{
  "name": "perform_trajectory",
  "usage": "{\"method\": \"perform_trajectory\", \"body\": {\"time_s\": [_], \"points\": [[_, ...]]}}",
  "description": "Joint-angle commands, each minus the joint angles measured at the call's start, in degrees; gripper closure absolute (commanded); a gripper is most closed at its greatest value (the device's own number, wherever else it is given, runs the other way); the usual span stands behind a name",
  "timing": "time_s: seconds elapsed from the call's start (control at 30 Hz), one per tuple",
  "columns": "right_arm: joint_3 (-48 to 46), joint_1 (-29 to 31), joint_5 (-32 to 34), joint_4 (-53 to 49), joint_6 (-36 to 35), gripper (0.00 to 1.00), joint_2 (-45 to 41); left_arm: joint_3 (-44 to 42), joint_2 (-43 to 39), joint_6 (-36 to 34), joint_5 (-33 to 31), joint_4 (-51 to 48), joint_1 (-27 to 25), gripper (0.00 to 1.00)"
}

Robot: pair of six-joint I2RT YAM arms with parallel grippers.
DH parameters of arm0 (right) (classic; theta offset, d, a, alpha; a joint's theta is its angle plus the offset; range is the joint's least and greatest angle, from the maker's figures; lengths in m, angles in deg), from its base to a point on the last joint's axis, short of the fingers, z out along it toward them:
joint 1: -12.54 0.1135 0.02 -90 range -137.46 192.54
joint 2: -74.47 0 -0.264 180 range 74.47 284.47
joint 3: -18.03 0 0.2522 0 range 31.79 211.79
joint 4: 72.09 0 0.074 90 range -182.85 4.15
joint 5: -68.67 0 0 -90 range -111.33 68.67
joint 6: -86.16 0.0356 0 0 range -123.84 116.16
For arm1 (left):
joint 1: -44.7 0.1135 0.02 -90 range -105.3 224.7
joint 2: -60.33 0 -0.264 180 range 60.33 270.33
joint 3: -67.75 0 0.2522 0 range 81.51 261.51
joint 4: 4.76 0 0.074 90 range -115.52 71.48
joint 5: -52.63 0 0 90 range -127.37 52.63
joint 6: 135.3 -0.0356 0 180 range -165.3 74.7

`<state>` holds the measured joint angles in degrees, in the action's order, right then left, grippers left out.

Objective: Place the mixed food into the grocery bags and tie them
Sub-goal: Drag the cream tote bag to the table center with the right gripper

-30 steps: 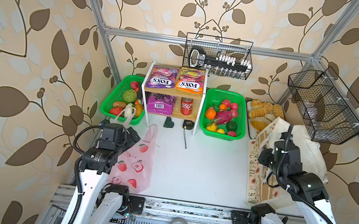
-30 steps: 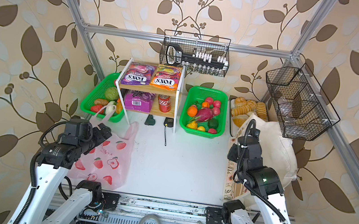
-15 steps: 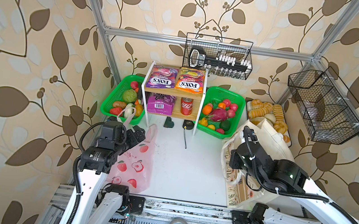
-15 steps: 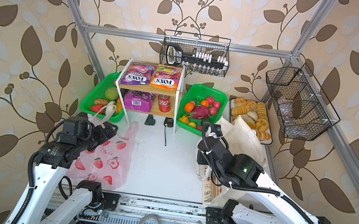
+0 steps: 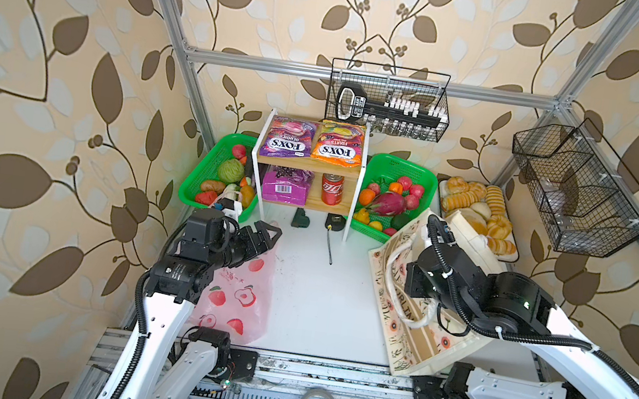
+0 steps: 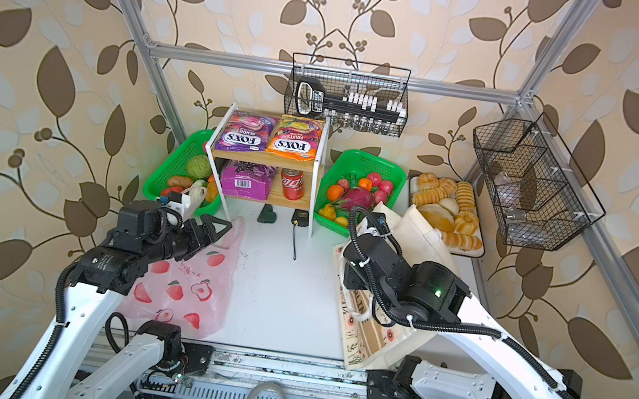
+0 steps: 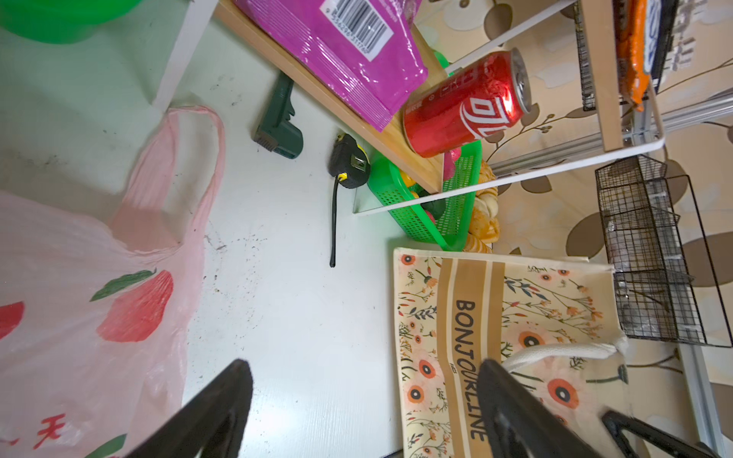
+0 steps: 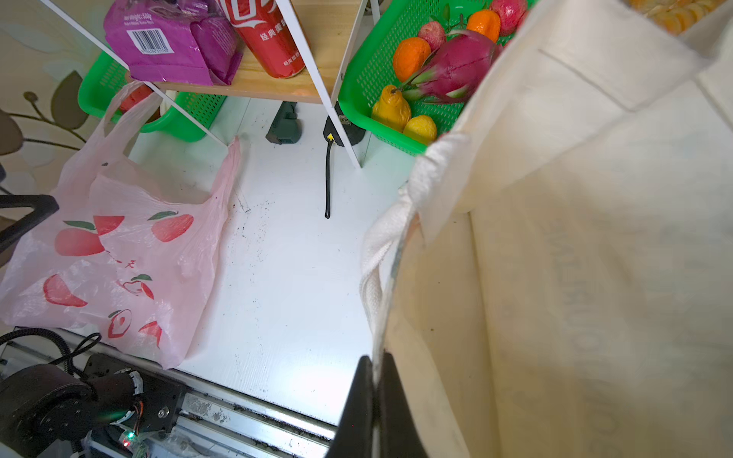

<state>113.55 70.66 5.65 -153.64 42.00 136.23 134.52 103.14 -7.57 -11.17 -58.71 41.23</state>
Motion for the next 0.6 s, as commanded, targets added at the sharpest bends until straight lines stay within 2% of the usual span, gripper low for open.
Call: {"method": "perform_trajectory", "body": {"time_s": [0.0, 0.17, 0.23, 0.27, 0.37, 0.43, 0.5, 0.57], "points": [[1.4, 0.4, 0.9, -0.5, 0.4, 1.0, -0.8, 0.3, 0.3, -0.1, 3.7, 3.0, -0.9, 0.1], [-3.0, 0.4, 1.8, 13.9, 2.1, 1.0, 1.2, 0.2, 1.7, 2.4, 6.1, 6.5, -3.2, 0.13], [-3.1, 0.4, 0.6, 19.4, 2.3, 0.96, 3.5, 1.2, 2.6, 2.9, 5.9, 7.0, -5.4, 0.13], [-2.8, 0.5, -0.9, 22.1, 2.2, 0.89, 4.6, 1.8, 3.1, 2.9, 5.7, 7.0, -6.9, 0.13], [-1.7, 0.4, -8.6, 28.8, -2.0, 0.75, 7.1, 3.1, 4.4, 3.0, 5.7, 7.1, -10.9, 0.12], [0.2, 0.4, -11.8, 29.0, -4.4, 0.59, 7.9, 3.4, 5.1, 3.6, 6.1, 7.6, -13.1, 0.11], [2.1, -0.1, -11.3, 26.0, -6.3, 0.45, 7.1, 3.3, 5.3, 4.8, 6.1, 8.8, -14.9, 0.09], [2.4, -1.3, -9.9, 23.4, -8.0, 0.39, 4.6, 3.0, 5.3, 6.1, 6.2, 10.7, -16.4, 0.08]]}}
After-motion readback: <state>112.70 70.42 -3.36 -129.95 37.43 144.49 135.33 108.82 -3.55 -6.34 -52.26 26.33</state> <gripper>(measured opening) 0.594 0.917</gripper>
